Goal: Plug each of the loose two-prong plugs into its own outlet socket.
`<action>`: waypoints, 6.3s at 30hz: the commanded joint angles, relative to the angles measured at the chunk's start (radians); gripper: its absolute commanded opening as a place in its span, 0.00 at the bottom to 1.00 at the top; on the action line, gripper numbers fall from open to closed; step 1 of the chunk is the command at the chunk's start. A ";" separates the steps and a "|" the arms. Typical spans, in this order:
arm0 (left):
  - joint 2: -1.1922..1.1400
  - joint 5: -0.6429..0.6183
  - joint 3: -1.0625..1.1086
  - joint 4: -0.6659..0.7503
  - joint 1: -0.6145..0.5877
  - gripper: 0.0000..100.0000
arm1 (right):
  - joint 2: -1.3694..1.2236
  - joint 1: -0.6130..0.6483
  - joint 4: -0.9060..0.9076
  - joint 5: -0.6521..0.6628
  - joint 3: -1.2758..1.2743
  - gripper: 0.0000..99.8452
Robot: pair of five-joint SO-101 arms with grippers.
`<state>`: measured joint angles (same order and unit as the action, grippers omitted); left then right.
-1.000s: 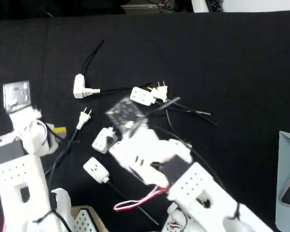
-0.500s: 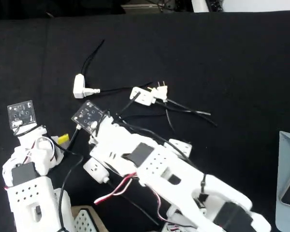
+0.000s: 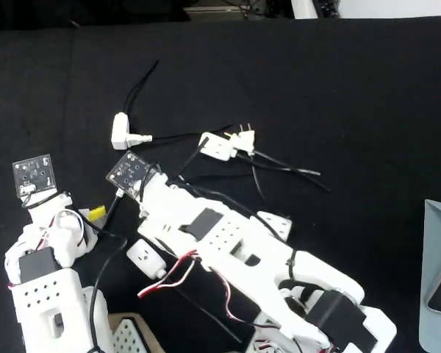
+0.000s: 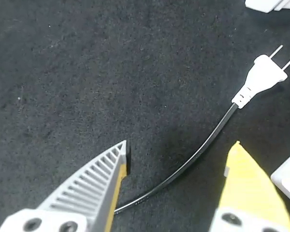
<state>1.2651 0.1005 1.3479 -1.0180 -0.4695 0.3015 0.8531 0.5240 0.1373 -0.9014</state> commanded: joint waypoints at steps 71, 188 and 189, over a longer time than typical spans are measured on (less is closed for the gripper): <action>0.011 -0.008 0.007 0.021 -0.008 0.32 | 0.151 -0.020 0.080 0.091 0.045 0.01; 0.012 -0.072 -0.002 0.075 -0.194 0.32 | -0.935 -0.015 0.319 -0.815 1.107 0.19; 0.012 -0.072 -0.002 0.075 -0.194 0.32 | -0.955 -0.015 0.339 -0.815 1.127 0.19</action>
<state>1.2651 0.0361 1.3786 -0.9628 -0.6628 -0.6206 0.8255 0.8186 -0.6651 0.1435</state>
